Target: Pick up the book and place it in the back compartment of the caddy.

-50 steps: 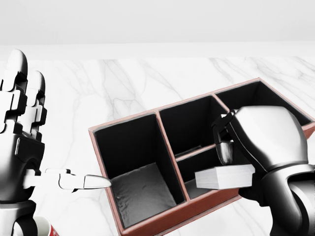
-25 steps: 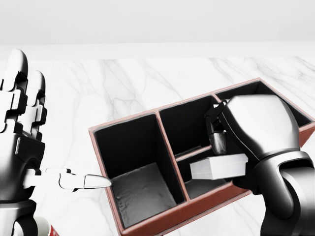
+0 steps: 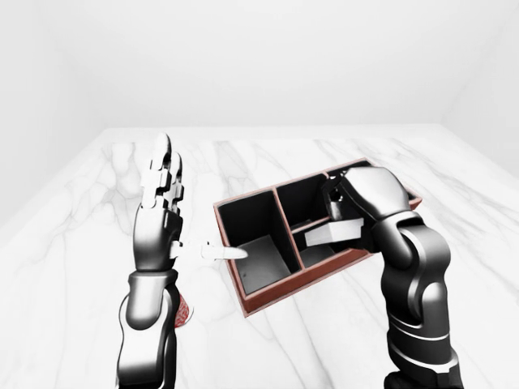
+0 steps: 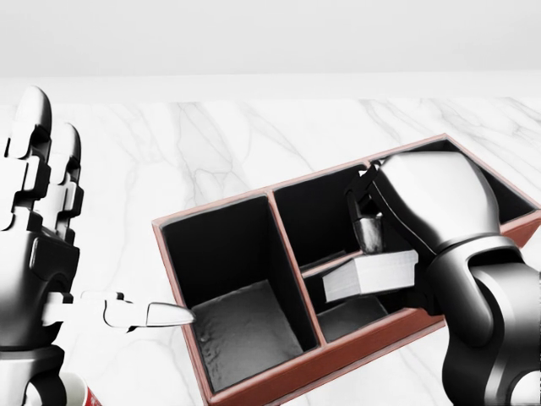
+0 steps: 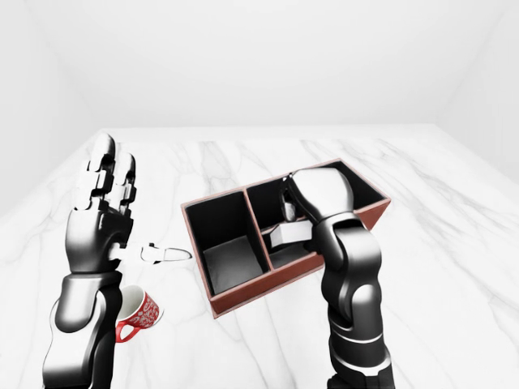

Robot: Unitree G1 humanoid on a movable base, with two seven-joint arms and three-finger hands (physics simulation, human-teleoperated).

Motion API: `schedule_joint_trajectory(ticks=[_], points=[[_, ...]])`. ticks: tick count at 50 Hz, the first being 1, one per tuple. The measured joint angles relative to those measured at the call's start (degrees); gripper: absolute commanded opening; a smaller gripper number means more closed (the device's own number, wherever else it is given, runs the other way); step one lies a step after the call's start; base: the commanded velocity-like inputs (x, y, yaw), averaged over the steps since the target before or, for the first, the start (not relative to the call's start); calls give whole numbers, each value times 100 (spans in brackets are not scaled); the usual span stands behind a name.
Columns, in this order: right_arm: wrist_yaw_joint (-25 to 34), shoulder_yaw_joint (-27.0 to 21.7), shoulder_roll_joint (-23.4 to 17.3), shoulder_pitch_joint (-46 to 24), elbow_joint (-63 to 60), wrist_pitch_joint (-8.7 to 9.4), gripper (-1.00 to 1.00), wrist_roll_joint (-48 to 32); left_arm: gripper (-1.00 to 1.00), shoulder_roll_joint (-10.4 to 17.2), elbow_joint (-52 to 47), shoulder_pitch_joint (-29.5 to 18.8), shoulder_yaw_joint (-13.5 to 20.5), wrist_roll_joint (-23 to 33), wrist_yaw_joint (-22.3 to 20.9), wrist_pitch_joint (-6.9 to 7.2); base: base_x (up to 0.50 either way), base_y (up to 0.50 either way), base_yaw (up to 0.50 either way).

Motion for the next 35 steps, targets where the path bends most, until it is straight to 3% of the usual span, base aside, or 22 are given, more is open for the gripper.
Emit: schedule_joint_trajectory(ticks=[35], points=[[0,-10,-290,-551,1261,-24,-100,715,100,-10,37,18,-35,32,-4,0,0,0,0]])
